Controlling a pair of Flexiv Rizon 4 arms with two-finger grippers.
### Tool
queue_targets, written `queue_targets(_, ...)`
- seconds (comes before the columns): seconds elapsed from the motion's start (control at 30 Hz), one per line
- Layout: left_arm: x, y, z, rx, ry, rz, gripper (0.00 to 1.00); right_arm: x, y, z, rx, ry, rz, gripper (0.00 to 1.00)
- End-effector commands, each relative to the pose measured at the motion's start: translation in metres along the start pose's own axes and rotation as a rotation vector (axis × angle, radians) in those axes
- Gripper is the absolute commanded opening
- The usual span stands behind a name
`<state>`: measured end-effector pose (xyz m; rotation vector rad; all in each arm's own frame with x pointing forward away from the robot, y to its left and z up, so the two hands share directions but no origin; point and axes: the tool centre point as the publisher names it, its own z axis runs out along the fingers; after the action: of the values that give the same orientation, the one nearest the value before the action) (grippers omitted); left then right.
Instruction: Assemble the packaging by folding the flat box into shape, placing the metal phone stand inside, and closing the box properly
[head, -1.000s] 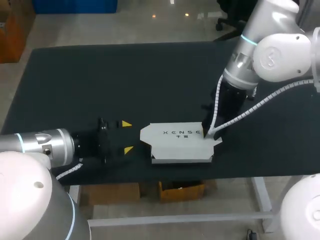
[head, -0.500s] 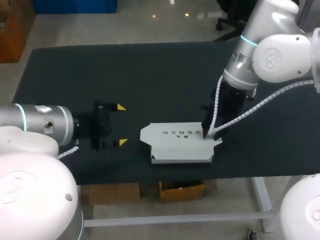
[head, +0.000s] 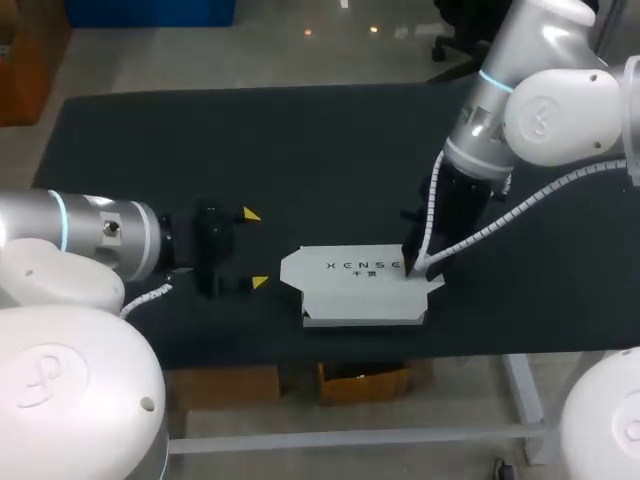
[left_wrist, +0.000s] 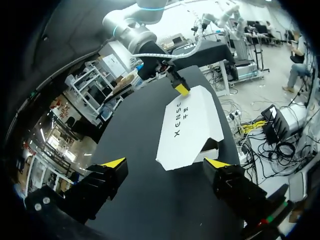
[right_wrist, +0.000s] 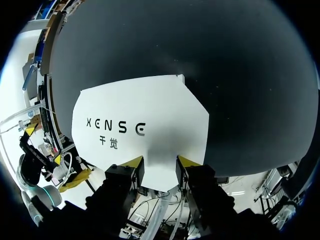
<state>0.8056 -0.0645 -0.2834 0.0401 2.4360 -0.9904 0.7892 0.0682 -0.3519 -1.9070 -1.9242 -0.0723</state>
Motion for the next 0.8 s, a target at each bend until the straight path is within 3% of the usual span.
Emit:
queue_targets(0.03, -0.0098, -0.0178, 0.0116, -0.196, 0.169, -0.367, 1.0, 0.0004, -0.0001, 0.0014, 0.003, -0.002, 0.002, 0.39)
queue_targets(0.13, -0.0115, -0.0206, 0.0185, -0.357, 0.192, -0.536, 1.0, 0.0004, 0.0, 0.0026, 0.005, -0.001, 0.003, 0.4)
queue_targets(0.2, -0.011, -0.0216, 0.0153, -0.412, 0.175, -0.506, 1.0, 0.0004, 0.0, 0.0027, 0.005, -0.001, 0.004, 0.4)
queue_targets(0.7, -0.011, -0.0216, 0.0153, -0.412, 0.175, -0.506, 1.0, 0.0015, 0.0021, 0.0, -0.004, -0.002, -0.002, 0.4)
queue_targets(0.8, -0.0194, -0.0202, 0.0208, -0.352, 0.223, -0.669, 1.0, 0.0017, 0.0018, 0.0001, -0.005, -0.002, -0.003, 0.4)
